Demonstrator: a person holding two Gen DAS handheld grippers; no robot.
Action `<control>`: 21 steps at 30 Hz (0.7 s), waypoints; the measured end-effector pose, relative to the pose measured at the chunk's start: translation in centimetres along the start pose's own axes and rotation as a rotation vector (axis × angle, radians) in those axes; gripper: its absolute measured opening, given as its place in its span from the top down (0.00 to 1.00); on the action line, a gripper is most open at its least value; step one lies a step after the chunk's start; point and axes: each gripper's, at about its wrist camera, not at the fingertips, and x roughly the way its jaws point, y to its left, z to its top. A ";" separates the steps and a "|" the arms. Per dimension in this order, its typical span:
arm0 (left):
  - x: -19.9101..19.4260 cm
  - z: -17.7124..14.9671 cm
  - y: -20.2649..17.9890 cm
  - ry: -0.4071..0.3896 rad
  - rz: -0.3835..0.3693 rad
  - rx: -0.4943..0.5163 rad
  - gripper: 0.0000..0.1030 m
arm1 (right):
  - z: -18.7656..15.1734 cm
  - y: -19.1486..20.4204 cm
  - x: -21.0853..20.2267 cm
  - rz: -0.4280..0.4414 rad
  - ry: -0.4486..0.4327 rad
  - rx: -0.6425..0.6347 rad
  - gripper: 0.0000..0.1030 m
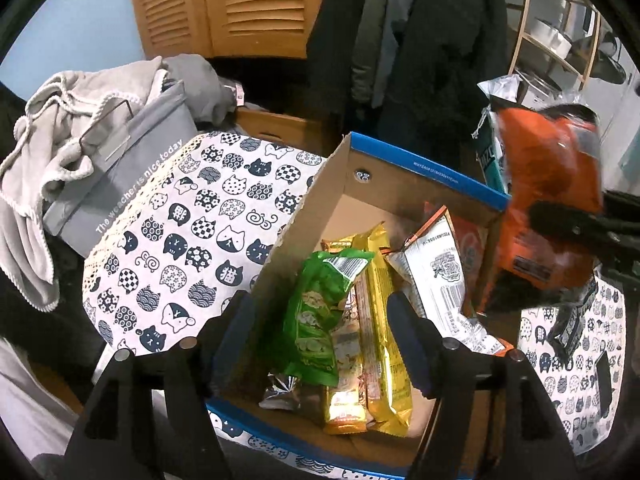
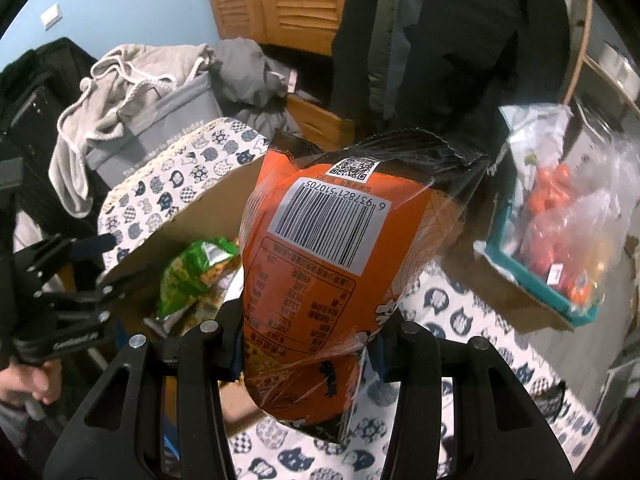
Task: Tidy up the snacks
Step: 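Drop the green bag into the box with the left tool while the right tool holds the orange bag, then lower the orange bag into the box and open the right tool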
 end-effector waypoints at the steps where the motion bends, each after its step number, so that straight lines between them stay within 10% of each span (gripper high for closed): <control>1: 0.0 0.0 0.0 -0.001 0.002 0.003 0.31 | 0.3 0.1 0.3 0.004 0.001 -0.004 0.56; 9: 0.4 -0.1 -0.2 0.007 0.015 0.016 0.31 | 1.8 1.5 3.0 0.044 0.038 -0.043 0.55; 14: 0.5 0.0 -0.3 0.003 0.012 0.017 0.31 | 1.9 1.5 2.9 -0.001 0.030 -0.048 0.33; 21: 0.2 0.1 -1.2 -0.011 -0.010 0.031 0.30 | 1.6 0.9 0.9 -0.031 0.003 -0.041 0.27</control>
